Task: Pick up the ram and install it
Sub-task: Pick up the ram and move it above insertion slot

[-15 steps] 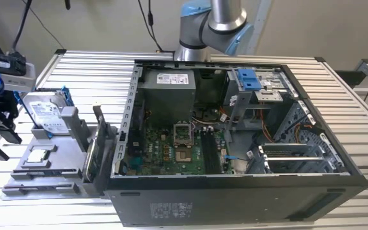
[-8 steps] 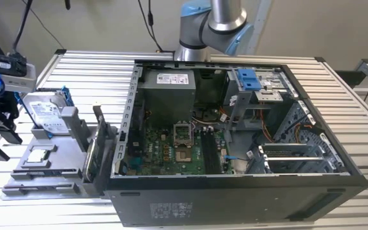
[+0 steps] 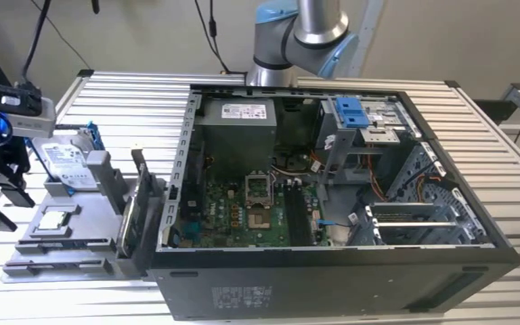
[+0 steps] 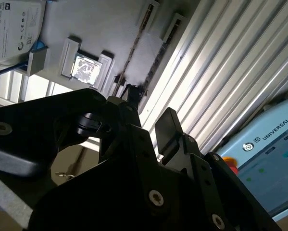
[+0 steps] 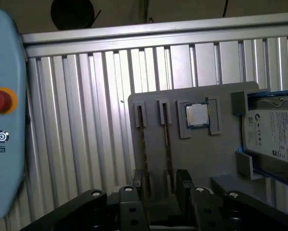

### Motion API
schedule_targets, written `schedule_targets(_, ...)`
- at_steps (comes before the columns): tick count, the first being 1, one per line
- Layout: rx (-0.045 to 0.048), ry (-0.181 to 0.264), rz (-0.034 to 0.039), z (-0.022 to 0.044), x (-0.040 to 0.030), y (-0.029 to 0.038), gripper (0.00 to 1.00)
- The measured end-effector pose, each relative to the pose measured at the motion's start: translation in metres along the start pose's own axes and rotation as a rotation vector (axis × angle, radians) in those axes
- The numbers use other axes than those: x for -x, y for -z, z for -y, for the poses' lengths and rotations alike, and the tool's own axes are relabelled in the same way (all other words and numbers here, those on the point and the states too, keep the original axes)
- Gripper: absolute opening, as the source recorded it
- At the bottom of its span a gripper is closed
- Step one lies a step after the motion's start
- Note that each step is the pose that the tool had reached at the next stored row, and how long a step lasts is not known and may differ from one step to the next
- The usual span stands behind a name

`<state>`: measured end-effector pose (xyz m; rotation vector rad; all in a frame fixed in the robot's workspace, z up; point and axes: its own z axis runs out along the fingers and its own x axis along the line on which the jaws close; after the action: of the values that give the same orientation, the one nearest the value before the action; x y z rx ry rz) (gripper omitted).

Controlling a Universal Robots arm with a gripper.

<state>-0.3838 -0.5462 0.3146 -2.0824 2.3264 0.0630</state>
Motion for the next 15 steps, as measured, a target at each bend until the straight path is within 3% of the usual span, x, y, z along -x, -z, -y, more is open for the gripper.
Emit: schedule_targets(15,0.0002,0.013,-0.0004,0.0003,-0.0007,-0.017,0.42)
